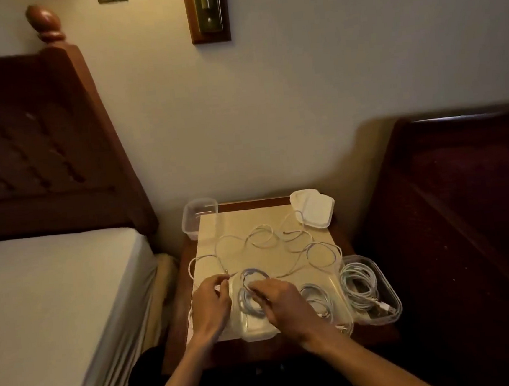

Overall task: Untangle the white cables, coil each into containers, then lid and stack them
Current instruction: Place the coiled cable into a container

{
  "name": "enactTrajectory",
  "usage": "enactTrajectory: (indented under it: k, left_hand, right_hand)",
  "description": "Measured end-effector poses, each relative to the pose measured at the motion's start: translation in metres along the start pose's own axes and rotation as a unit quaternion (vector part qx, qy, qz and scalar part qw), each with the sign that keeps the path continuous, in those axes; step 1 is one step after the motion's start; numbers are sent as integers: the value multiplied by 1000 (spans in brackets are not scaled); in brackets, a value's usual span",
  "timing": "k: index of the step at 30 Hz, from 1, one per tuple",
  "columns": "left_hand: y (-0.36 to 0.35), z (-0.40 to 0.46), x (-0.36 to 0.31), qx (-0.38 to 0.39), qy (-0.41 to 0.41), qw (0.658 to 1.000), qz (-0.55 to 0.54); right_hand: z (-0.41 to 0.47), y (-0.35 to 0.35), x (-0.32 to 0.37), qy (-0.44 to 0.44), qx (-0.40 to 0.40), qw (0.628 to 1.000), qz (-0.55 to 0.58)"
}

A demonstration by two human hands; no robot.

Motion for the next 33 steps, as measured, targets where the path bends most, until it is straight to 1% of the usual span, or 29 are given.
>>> enactTrajectory:
  k: [2,3,6,9,10,11,14,16,18,20,21,22,25,28,31,33]
  left_hand:
    - [-6,-11,15,2,-7,1000,17]
    - [-9,-15,19,5,-6,1000,22]
    - [-14,-22,27,28,17,999,37]
    - [-16,-22,35,49,31,998,31]
    - [-16,-23,36,55,28,998,30]
    - [-17,-22,37,58,20,998,32]
    - [-18,-23,36,54,-12,998,37]
    - [-16,-22,36,53,-17,998,29]
    - [-15,-22,36,58,-16,998,24]
    - [-15,-21,36,62,-16,998,20]
    - [-16,-22,36,65,-16,998,18]
    - [-16,-22,36,67,-19,997,18]
    - [-16,-23,33,74,-20,997,12]
    - [-15,-23,34,73,-16,997,8]
    - [-16,-22,37,70,-19,997,16]
    - [-17,-22,37,67,-15,997,18]
  right_hand:
    - [-14,-29,-8,46,39,991,-120]
    - [-18,-39,-11,54,57,985,-153]
    - [-24,-55,-14,44,107,975,-188]
    - [-20,-53,-11,0,170,970,-175]
    - [-17,-52,-10,-21,200,964,-176]
    - [-14,-53,-11,-31,212,961,-176]
    - [-8,-58,-17,-88,255,957,-109]
    - [-6,-61,-20,-102,273,953,-81]
    - [-5,-57,-20,-151,250,956,-33]
    - [-2,-55,-19,-124,216,965,-85]
    - [-3,-55,-19,-103,204,969,-97]
    - [-5,-55,-17,-103,192,973,-82]
    - [-11,-60,-21,-12,135,981,-136]
    - [-8,-60,-21,-36,104,985,-136]
    - [-4,-58,-15,-93,133,981,-102]
    - [-4,-60,-15,-97,149,979,-104]
Point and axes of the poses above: each hand's wrist, its own z-axis towards the middle knuckle, its own y-axis out of the back of the hand, x = y × z, the point moved 1 cm from there along z, towards the middle knuckle, and after that the axes turned 6 degrees about -z, right-handed, at the moved point
